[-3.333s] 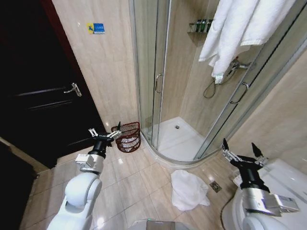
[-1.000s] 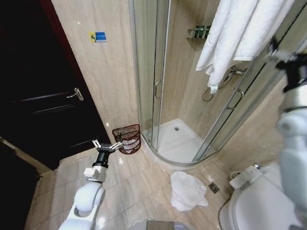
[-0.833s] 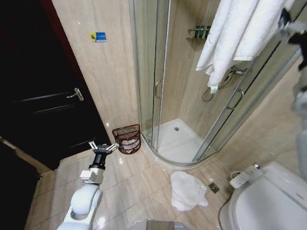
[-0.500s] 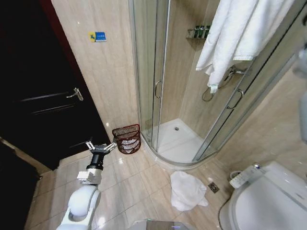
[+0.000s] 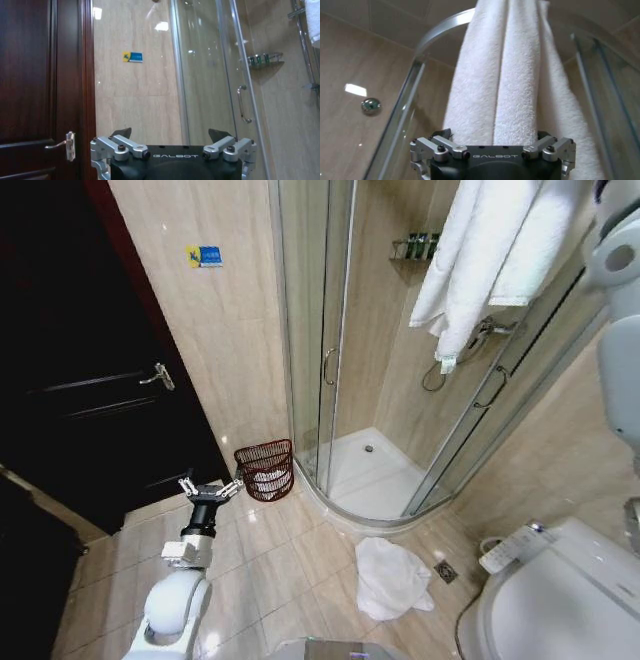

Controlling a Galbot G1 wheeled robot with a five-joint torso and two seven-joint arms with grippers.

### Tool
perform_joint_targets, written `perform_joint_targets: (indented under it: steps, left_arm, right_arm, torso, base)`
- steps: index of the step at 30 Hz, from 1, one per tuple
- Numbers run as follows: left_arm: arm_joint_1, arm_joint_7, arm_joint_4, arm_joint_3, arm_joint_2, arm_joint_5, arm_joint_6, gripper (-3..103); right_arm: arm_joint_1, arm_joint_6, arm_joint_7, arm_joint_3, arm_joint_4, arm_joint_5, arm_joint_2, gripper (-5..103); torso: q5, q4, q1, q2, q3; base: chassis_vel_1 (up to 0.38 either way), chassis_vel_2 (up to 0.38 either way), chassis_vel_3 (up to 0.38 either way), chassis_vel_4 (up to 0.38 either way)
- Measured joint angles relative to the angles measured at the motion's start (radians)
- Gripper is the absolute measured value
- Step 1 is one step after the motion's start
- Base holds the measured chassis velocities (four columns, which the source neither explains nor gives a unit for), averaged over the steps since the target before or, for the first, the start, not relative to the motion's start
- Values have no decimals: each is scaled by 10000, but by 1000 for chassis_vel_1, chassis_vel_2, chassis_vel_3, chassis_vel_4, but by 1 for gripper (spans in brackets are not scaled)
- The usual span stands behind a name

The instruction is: Discard the used towel into the hamper.

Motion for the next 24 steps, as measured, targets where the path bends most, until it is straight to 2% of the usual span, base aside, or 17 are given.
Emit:
perform_joint_targets:
  steps: [7, 8, 11, 13, 14, 17, 20, 23, 24]
  left_arm:
    - [110, -7, 89, -154, -4, -47, -207, 100]
    - [107, -8, 98, -181, 5, -58, -224, 100]
    - [63, -10, 128, -224, 23, -102, -233, 100]
    - [45, -11, 156, -231, 31, -126, -241, 100]
    - [38, -12, 197, -244, 39, -152, -256, 100]
    - [40, -12, 268, -265, 44, -177, -302, 100]
    - [72, -12, 372, -285, 47, -187, -416, 100]
    - [84, -12, 401, -300, 53, -202, -451, 100]
    - [83, -13, 409, -314, 60, -214, -465, 100]
  right_arm:
    - [200, -64, 246, -278, -374, -278, 198, 100]
    - [232, -64, 255, -306, -498, -332, 230, 102]
    - [256, -45, 221, -332, -691, -465, 292, 88]
    - [257, -41, 197, -332, -727, -494, 317, 88]
    - [257, -35, 178, -331, -744, -505, 346, 77]
    - [256, -32, 155, -320, -744, -505, 398, 71]
    - [244, -28, 149, -297, -746, -505, 461, 55]
    - [212, -24, 148, -273, -755, -508, 470, 50]
    - [188, -23, 148, -252, -762, -516, 472, 44]
  torso:
    - [-1, 1, -1, -3, -1]
    - [0, 0, -1, -3, -1]
    - [3, -2, -1, -4, -2]
    - [2, -3, -1, -4, -2]
    - [2, -2, 0, -5, -2]
    - [0, -1, -1, -5, -2]
    - [-1, 1, -2, -5, -3]
    - [-1, 1, -3, -5, -3]
    - [0, 0, -3, -5, -3]
  base:
    - [0, 0, 0, 0]
    - [0, 0, 0, 0]
    - [0, 0, 0, 0]
    - [0, 0, 0, 0]
    - [0, 0, 0, 0]
    - [0, 0, 0, 0]
    - [0, 0, 0, 0]
    - [0, 0, 0, 0]
    - [0, 0, 0, 0]
